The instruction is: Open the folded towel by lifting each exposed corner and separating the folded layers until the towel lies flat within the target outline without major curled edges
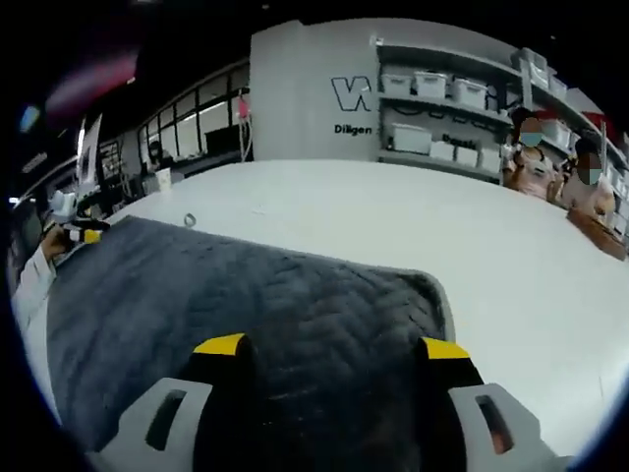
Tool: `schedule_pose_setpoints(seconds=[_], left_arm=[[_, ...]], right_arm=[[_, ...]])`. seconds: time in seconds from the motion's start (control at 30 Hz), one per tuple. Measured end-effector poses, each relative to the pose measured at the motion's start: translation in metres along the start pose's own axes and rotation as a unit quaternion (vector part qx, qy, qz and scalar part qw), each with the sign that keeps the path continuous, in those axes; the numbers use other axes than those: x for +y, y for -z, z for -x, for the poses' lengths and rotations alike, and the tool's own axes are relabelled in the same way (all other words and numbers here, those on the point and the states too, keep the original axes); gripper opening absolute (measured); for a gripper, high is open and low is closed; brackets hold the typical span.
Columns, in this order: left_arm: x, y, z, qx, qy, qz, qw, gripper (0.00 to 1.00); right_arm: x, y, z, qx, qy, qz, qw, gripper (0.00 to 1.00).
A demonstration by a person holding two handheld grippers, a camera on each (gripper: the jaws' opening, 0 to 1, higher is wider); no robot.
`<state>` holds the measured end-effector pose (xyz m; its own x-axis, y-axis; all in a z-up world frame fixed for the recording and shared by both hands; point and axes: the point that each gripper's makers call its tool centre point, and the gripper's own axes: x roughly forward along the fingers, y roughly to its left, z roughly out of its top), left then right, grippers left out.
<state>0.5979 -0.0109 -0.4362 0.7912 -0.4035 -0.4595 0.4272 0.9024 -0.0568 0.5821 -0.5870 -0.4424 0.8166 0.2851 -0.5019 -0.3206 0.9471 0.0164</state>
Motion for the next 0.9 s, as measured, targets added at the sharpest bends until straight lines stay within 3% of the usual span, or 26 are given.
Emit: schedule_pose_setpoints(seconds=[0.23, 0.37, 0.43, 0.9], left_arm=[[0.009, 0.001, 0.002, -0.015, -0.011, 0.000, 0.9998, 0.64], [0.011, 0.004, 0.006, -0.007, -0.014, -0.013, 0.9998, 0.61], [0.010, 0.006, 0.006, -0.007, -0.014, -0.028, 0.9995, 0.61], [0.013, 0.006, 0.009, -0.018, -0.009, -0.027, 0.9995, 0.62]], right_arm=[[-0.004, 0.003, 0.002, -0.004, -0.002, 0.010, 0.9999, 0.63], [-0.002, 0.004, 0.003, -0.003, -0.006, 0.018, 0.9998, 0.64], [-0.002, 0.004, 0.004, -0.004, -0.008, 0.019, 0.9998, 0.64], [-0.003, 0.006, 0.007, -0.009, -0.022, 0.026, 0.9994, 0.69]])
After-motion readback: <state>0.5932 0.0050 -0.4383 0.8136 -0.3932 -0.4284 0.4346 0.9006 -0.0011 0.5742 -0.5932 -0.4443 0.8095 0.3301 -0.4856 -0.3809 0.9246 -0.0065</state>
